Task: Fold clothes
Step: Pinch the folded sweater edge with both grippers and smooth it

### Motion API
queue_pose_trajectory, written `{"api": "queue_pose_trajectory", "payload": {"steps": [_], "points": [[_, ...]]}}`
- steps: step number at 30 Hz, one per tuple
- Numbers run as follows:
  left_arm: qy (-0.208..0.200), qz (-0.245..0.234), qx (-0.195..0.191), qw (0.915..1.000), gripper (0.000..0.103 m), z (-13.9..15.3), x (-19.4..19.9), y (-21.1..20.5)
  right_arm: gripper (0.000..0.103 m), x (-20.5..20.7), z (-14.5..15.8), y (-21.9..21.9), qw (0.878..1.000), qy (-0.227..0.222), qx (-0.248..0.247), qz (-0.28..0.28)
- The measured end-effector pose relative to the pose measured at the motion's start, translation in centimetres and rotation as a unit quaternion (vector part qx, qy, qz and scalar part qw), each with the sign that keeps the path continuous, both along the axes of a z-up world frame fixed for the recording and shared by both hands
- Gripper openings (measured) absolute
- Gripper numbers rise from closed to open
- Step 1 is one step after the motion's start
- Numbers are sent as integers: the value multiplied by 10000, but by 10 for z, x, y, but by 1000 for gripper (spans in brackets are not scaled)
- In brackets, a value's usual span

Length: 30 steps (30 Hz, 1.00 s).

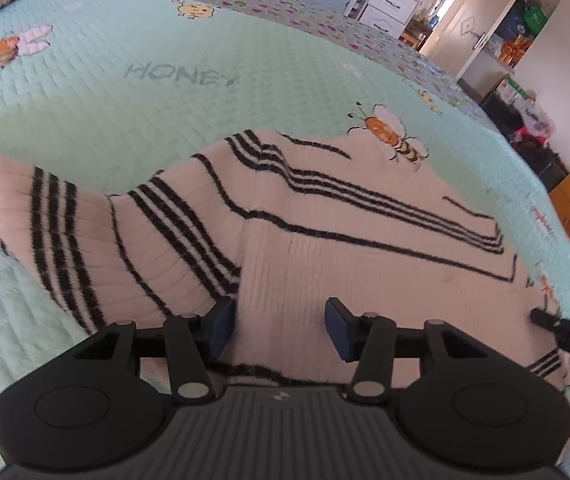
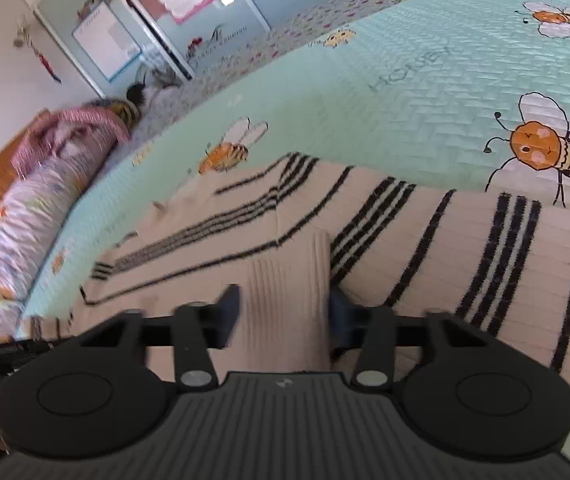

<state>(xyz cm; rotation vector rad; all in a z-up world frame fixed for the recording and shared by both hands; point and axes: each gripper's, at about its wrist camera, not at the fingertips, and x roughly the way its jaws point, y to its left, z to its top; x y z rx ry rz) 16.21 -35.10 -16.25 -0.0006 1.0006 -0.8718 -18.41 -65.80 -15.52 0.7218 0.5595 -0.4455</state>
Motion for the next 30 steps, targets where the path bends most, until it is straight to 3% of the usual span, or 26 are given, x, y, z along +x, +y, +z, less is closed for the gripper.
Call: {"api": "queue_pose_trajectory", "payload": {"steps": [1, 3, 6, 9, 17, 25, 27, 30], "points": [[55, -49, -134, 9999, 48, 1, 0, 1, 29, 0, 0, 0, 10000, 17, -36, -12], [140, -144, -328, 9993, 29, 2, 0, 3, 16, -1, 0, 0, 10000, -35, -2, -26], [0, -283, -258, 9993, 14, 2, -3, 1, 12, -2, 0, 3, 10000, -77, -40, -20], [-64, -281, -271, 9992, 9, 3, -5, 1, 10, -4, 1, 8, 9999, -93, -136, -45], [-386, -65, -602, 9974, 6, 23, 4, 3, 9, -3, 23, 9, 9986, -364, -373, -111], [-803, 64, -1147, 9901, 6, 57, 29, -13, 9, 17, 61, -12, 9934, -894, -684, -212], [-763, 187, -1147, 9903, 7, 53, 39, -19, 9, 25, 58, -22, 9930, -906, -676, -328], [-453, 283, -756, 9957, 7, 28, 57, -37, 9, 40, 39, -38, 9947, -699, -549, -507]]}}
